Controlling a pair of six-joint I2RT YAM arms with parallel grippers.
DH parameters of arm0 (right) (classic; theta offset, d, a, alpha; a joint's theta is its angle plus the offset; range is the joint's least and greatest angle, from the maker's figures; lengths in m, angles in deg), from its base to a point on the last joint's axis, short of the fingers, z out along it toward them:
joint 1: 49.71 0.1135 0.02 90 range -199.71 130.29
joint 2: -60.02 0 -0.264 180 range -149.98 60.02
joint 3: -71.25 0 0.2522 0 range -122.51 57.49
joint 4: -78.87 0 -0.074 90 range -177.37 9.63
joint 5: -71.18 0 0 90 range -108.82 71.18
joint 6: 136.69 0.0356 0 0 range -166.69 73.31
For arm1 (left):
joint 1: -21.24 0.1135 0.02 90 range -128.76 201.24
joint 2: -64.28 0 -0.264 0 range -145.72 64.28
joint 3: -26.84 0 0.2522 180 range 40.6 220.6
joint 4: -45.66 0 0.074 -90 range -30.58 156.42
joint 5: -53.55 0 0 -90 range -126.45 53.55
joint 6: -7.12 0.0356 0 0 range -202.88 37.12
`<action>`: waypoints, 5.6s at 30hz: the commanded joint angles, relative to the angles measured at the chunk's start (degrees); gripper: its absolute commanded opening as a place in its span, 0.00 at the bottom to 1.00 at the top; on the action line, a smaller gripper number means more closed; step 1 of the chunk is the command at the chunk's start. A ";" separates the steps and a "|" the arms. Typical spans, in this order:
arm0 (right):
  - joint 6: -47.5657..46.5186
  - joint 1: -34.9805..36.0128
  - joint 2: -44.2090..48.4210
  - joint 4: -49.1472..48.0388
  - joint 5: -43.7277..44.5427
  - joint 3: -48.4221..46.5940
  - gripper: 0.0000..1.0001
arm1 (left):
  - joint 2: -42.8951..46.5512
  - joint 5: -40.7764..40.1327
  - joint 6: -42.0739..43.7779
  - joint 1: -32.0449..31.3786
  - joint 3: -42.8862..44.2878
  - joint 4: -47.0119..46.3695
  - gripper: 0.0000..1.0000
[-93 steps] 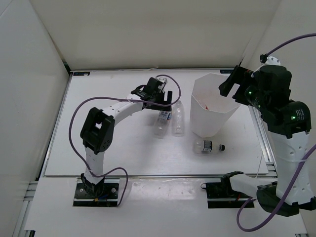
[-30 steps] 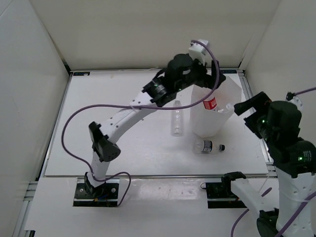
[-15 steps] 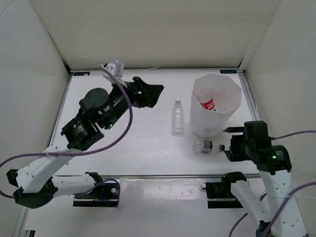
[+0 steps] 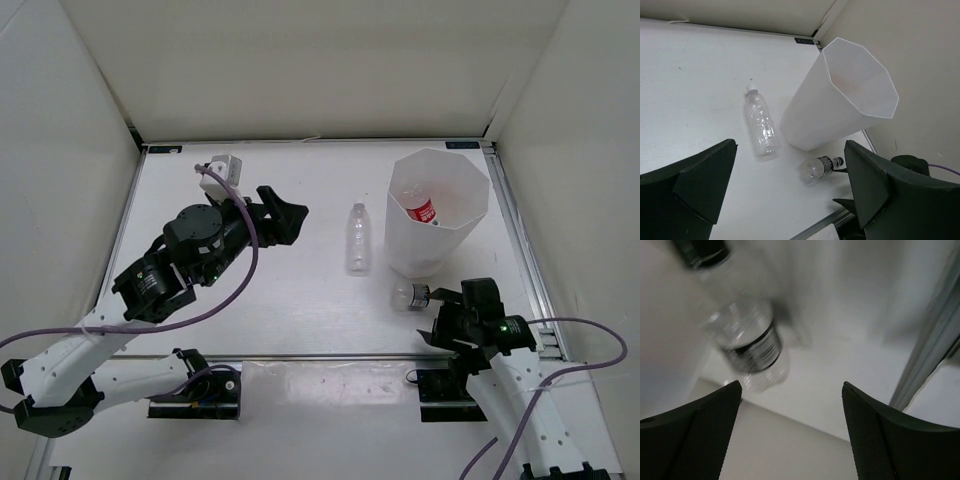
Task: Put the plastic bottles in the bin
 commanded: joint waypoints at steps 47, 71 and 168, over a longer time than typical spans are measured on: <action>-20.80 -1.78 -28.91 -29.20 3.17 2.84 0.85 | 8.82 -1.04 -8.81 -0.13 -4.28 18.18 1.00; -37.23 -3.71 -14.16 10.24 -13.63 -21.13 0.25 | 11.90 -6.84 -12.77 -0.13 -9.29 16.52 1.00; -76.52 -3.10 -31.55 13.34 8.43 -92.61 1.00 | -65.62 28.05 17.03 2.07 55.84 -6.69 0.85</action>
